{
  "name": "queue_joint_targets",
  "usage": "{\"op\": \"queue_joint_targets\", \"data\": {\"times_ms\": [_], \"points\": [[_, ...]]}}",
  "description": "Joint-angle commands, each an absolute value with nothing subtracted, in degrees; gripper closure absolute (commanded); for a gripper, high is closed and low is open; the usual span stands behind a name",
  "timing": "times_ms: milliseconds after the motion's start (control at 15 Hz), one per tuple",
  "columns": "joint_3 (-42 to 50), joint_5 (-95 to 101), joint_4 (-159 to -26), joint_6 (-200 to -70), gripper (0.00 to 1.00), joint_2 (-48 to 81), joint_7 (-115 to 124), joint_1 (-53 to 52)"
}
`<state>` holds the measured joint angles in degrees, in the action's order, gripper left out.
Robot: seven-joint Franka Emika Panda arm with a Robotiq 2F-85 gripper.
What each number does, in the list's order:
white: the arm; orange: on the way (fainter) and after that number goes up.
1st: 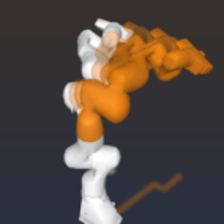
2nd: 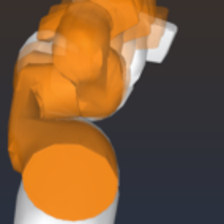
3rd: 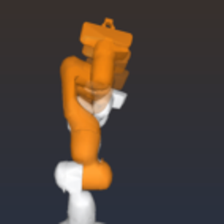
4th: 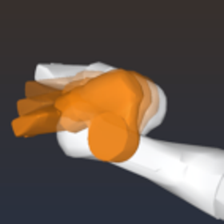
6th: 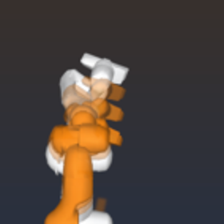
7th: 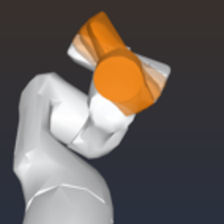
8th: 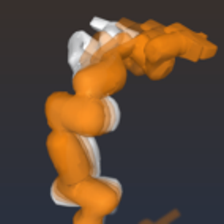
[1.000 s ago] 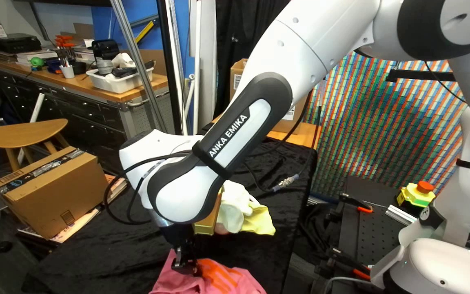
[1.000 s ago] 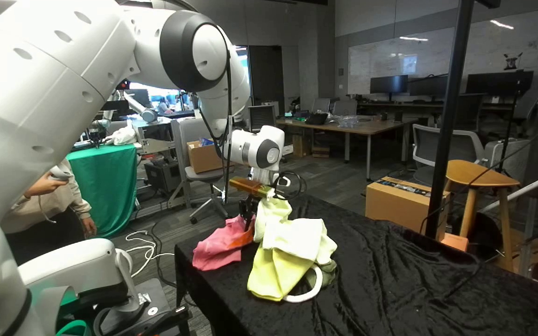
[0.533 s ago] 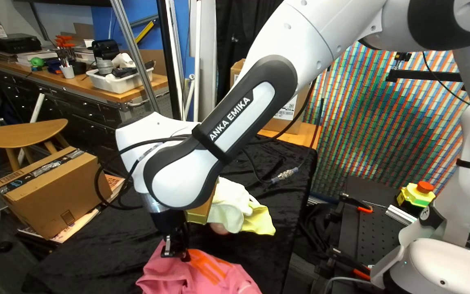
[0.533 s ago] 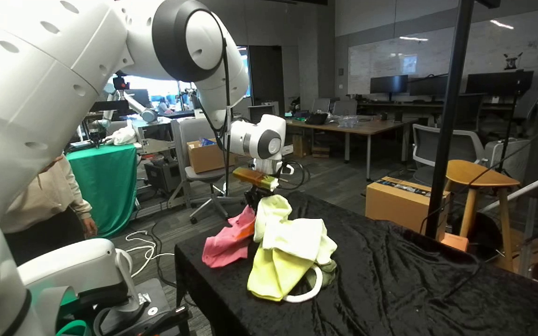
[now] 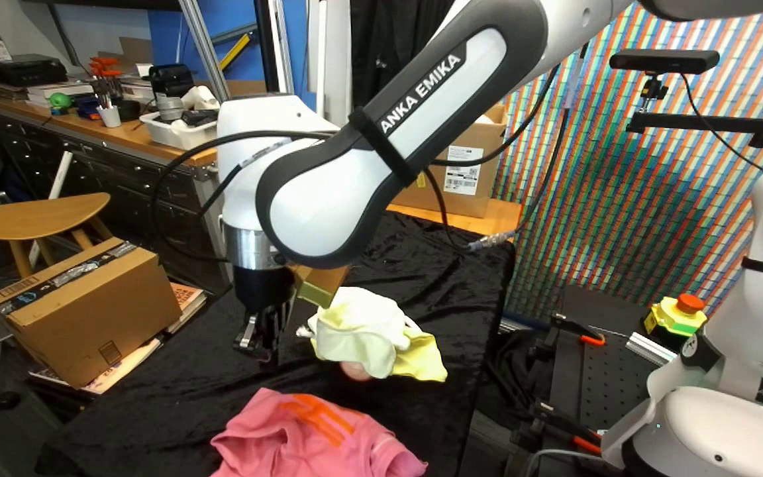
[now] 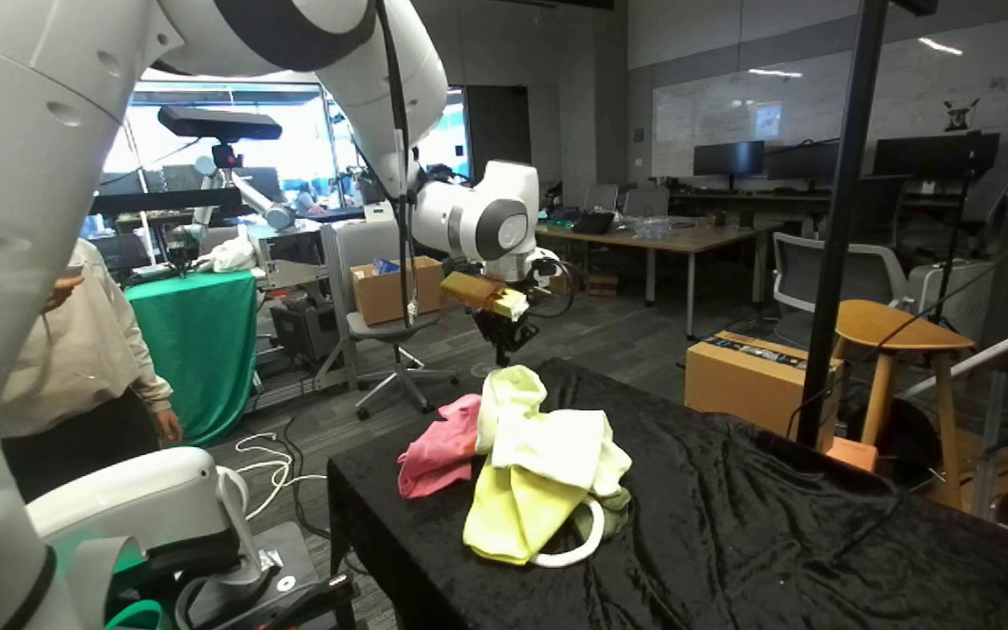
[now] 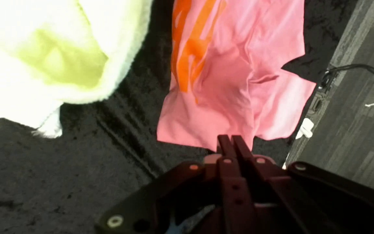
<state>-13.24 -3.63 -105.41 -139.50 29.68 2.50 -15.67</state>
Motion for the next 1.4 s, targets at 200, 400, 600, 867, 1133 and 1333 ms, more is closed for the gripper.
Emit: {"op": "queue_joint_targets", "data": {"times_ms": [200, 400, 600, 867, 1133, 1333], "points": [[-13.8, -9.4, -115.1, -146.7, 0.95, 22.1, 1.9, -12.6], [-14.7, -11.2, -116.2, -147.6, 0.96, 22.4, 0.1, -11.4], [-15.7, -12.5, -115.3, -144.8, 0.94, 24.6, -2.2, -10.9], [-16.9, -11.9, -113.3, -140.6, 0.67, 28.8, -4.2, -11.9], [-17.5, -11.7, -112.0, -137.6, 0.37, 32.5, -4.9, -12.3], [-17.2, -11.3, -111.9, -136.3, 0.15, 34.0, -4.4, -12.6]]}}
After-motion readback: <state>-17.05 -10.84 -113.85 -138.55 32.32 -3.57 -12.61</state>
